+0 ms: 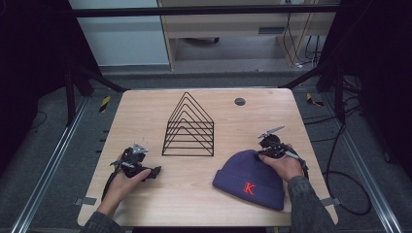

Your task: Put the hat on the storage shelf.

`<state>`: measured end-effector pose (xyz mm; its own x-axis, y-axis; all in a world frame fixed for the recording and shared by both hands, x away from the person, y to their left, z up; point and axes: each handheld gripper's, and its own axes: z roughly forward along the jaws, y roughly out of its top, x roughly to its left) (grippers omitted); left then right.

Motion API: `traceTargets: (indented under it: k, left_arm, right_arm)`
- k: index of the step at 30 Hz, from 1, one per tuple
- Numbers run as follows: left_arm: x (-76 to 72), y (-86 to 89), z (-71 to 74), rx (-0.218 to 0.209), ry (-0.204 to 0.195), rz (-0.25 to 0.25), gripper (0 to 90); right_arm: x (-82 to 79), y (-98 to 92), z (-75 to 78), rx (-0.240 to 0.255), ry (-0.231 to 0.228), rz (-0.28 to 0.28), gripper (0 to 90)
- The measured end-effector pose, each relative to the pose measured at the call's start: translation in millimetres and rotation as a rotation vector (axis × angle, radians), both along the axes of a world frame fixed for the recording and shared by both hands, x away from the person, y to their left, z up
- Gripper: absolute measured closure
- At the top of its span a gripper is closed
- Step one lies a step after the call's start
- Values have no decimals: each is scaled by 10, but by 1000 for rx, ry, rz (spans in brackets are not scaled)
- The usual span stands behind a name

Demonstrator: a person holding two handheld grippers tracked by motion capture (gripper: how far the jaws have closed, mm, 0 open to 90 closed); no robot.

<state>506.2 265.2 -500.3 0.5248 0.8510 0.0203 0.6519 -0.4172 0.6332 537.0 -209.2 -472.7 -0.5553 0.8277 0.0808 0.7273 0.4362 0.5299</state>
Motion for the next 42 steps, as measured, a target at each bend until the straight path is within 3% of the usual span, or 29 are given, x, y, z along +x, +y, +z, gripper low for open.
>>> traceTargets:
  k: [6, 15, 23, 33, 35, 42]
  left_arm:
    - [-1, -1, 0, 0, 0, 1, 0]
    - [-1, 1, 0, 0, 1, -4, 0]
    - [-3, 3, -2, -4, -2, -31, 0]
    - [1, 18, 13, 2, 3, -49, 5]
    - [4, 32, 26, -3, 2, -46, 49]
    - [12, 80, 57, -33, -11, -22, 52]
  right_arm:
    - [-44, -10, 55, 4, -4, 12, 796]
    - [-296, -31, 454, 59, -119, 49, 800]
    - [-491, 12, 736, 66, -194, 110, 801]
    - [-560, 82, 972, 71, -237, 155, 805]
    - [-585, 115, 1064, 76, -252, 166, 805]
    - [-613, 177, 1245, 83, -298, 201, 807]
